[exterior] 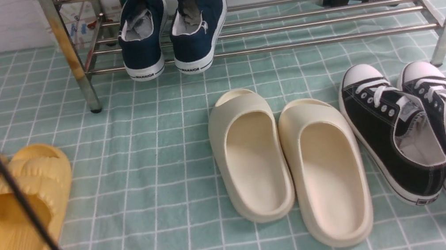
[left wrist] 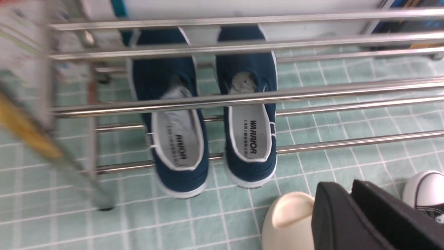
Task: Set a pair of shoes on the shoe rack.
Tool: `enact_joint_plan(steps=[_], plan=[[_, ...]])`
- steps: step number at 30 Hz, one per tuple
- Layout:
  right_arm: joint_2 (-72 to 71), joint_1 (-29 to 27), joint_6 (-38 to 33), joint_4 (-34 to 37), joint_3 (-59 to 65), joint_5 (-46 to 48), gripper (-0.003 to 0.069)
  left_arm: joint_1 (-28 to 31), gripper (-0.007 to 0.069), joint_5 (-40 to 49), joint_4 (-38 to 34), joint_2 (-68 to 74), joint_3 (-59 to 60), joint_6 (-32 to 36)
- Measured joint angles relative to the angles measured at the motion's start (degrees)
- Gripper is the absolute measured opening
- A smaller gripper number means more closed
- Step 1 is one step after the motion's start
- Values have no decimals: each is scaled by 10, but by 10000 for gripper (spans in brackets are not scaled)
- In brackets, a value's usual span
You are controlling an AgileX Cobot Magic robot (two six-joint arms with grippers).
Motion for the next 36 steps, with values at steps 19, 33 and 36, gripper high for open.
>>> enact_joint_plan(steps=[19,33,36], plan=[[0,0,0,0,0,0,239,0,81,-23,97,-565,566,-113],[0,0,0,0,0,0,239,0,90,-18,84,-768,840,-196],[0,0,0,0,0,0,239,0,91,-14,80,-768,842,-197]])
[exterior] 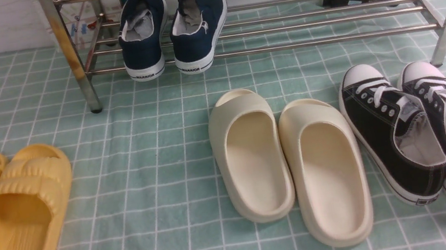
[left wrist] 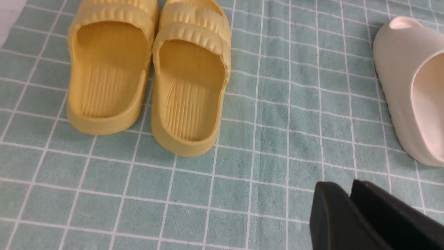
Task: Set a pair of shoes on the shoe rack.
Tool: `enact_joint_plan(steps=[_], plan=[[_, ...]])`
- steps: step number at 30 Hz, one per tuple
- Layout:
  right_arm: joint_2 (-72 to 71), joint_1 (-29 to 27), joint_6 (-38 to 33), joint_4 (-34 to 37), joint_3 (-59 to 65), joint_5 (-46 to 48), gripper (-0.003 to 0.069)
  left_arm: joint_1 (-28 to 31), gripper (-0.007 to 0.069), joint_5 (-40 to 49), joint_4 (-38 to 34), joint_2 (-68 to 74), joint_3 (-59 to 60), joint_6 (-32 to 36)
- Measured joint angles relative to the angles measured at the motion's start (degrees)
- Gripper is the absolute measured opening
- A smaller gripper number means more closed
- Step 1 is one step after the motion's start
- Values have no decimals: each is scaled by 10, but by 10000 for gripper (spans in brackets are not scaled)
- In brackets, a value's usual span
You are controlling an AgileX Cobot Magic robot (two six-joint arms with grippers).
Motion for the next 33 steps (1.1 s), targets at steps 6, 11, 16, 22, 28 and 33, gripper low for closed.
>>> enact_joint_plan(steps=[6,11,16,22,28,33], plan=[[0,0,0,0,0,0,239,0,-6,0,13,0,0,8],[0,0,0,0,0,0,239,0,-13,-33,16,-7,20,23],[0,0,0,0,0,0,239,40,-13,-174,21,-57,121,28],[0,0,0,0,0,0,239,159,-13,-400,-20,-148,288,100],[0,0,0,0,0,0,239,229,-13,-508,-106,-225,390,180],[0,0,0,0,0,0,239,265,-13,-520,-132,-259,433,192]])
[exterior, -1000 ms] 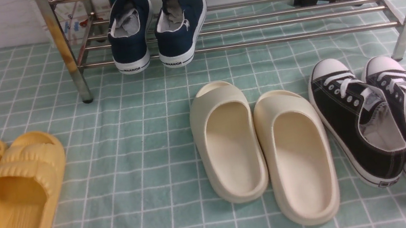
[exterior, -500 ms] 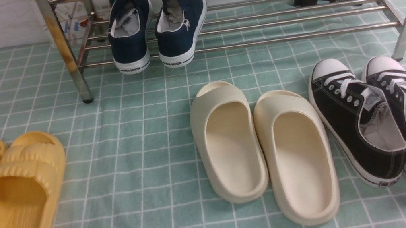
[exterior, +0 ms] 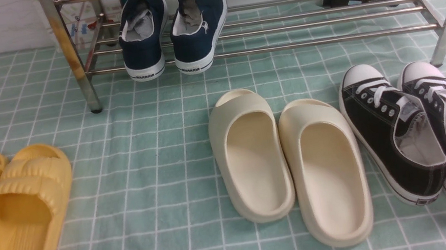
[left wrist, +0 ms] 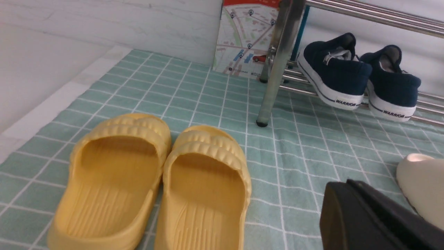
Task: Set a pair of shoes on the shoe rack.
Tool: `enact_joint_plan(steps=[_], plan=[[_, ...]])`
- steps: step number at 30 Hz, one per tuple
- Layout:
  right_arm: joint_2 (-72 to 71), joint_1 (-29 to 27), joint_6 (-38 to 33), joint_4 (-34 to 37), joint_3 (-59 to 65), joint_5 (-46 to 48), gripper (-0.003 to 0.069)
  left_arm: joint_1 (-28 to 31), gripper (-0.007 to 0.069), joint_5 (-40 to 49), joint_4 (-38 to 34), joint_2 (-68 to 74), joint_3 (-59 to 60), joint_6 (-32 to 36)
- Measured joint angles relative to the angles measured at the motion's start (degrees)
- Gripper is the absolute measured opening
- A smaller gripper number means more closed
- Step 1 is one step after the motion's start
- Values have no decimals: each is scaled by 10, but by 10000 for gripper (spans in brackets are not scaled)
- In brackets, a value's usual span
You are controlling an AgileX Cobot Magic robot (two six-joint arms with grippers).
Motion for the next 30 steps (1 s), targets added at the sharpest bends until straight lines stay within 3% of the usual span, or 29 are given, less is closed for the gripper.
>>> enact_joint_plan(steps=[6,16,30], plan=[[0,0,0,0,0,0,239,9,-13,2,-3,-1,53,-4],[0,0,0,0,0,0,239,9,-13,69,3,-1,55,-10],[0,0,0,0,0,0,239,9,-13,75,6,-1,55,-10]])
